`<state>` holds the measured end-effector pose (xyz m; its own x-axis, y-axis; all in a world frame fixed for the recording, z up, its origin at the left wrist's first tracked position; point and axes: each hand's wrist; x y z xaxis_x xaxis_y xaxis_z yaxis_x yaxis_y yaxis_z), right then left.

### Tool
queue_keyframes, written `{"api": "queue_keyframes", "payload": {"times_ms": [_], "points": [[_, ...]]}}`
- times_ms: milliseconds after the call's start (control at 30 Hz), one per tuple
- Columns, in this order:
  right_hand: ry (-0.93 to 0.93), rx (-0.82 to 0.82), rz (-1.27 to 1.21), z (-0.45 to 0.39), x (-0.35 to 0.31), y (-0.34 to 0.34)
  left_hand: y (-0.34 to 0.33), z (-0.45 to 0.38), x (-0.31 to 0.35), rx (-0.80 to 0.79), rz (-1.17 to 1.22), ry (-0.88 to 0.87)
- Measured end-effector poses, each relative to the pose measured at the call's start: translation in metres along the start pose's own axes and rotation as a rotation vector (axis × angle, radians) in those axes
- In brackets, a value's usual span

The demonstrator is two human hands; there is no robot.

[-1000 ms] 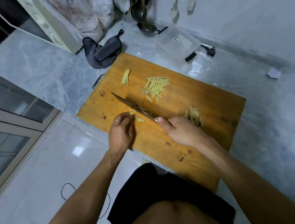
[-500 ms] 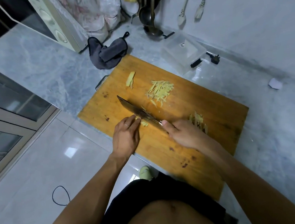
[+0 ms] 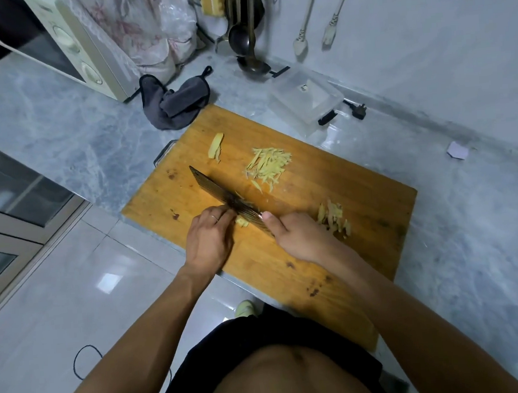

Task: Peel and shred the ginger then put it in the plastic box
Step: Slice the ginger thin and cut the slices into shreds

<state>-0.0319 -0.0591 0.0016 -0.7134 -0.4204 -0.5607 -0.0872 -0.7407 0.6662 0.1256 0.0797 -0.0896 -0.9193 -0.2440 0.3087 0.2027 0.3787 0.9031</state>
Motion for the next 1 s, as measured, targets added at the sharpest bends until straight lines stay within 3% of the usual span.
{"api": "queue_keyframes", "payload": {"times_ms": [200, 634, 800, 1001], "points": [[0.048, 0.027, 0.034, -0.009, -0.016, -0.013, 0.005, -0.003, 0.0, -0.037, 0.004, -0.068], [0.014, 0.039, 0.061, -0.004, -0.007, -0.001, 0.005, -0.001, 0.01, -0.079, 0.067, 0.08], [0.035, 0.015, 0.046, -0.008, -0.009, 0.005, 0.003, 0.002, 0.015, -0.029, 0.129, 0.132], [0.091, -0.019, 0.035, -0.003, -0.002, 0.011, 0.002, 0.013, 0.026, 0.181, 0.253, 0.281]]}}
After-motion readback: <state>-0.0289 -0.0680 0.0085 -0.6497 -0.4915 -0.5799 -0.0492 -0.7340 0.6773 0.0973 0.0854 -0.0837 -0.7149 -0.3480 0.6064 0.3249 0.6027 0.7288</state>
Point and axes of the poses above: each hand's wrist, its own z-axis away from the middle knuckle, its own y-axis out of the back of the hand, x = y × z, and after that the axes turned 8 degrees about -y, right-handed
